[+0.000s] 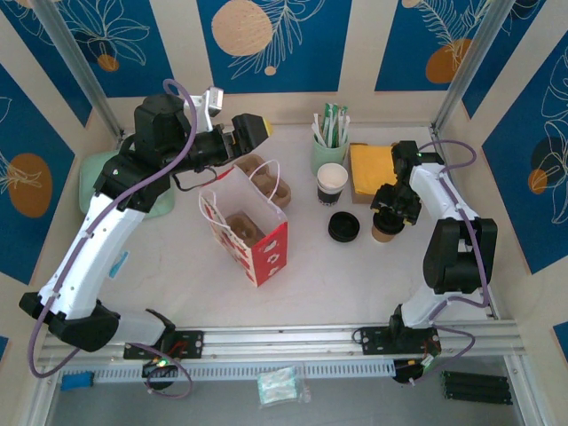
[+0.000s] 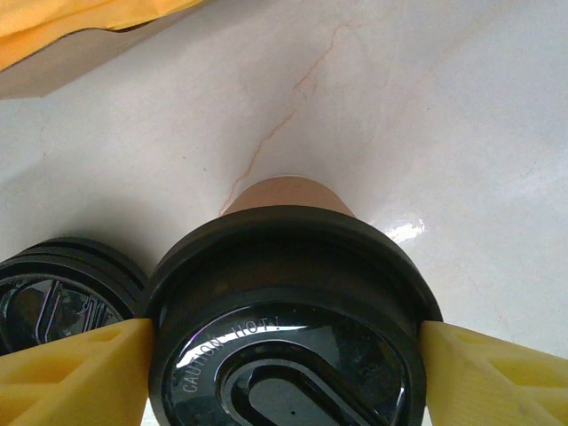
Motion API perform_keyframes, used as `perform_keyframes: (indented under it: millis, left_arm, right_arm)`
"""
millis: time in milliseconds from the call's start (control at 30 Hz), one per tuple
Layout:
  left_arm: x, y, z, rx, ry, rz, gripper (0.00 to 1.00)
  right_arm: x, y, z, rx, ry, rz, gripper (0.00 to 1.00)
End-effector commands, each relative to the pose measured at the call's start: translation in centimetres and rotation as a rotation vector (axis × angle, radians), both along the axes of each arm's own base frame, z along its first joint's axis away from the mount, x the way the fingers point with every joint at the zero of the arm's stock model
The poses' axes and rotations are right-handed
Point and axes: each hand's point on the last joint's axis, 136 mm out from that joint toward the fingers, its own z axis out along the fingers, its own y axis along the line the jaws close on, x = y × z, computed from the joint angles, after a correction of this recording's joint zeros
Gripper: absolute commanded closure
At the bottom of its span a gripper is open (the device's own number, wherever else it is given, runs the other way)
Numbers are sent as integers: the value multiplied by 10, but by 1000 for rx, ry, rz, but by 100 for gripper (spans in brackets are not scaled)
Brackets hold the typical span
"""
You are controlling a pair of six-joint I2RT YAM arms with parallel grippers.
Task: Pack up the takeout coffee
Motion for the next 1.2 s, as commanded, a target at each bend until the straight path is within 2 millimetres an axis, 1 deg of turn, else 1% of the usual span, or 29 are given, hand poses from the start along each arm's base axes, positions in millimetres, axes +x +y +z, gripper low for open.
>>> perform_keyframes:
  millis: [0,67,167,533,800,1067,1167]
  left_arm:
    - [-3,3,7,-7,-35,-19,1]
    - [-4,3,8,-9,-38,-22,1]
    - [-5,4,10,-11,-42,-21,1]
    - [-5,6,7,5,-37,-18,1]
    - [-3,7,2,18,-26,-16,1]
    - [-2,9,0,25,-22,-12,1]
    - [-1,8,0,19,-27,-20,1]
  right_arm:
    - [-5,1,-8,20,20,-18,25]
    - [-6,3,-9,27,24,-18,24]
    - [-8,4,-10,32,27,-18,20]
    - [-12,8,-4,36,14,-3,20]
    - [-15,15,-5,30,19,19,18]
    - [-18,16,-9,29,28,23,19]
    - [-18,17,-9,28,26,26,22]
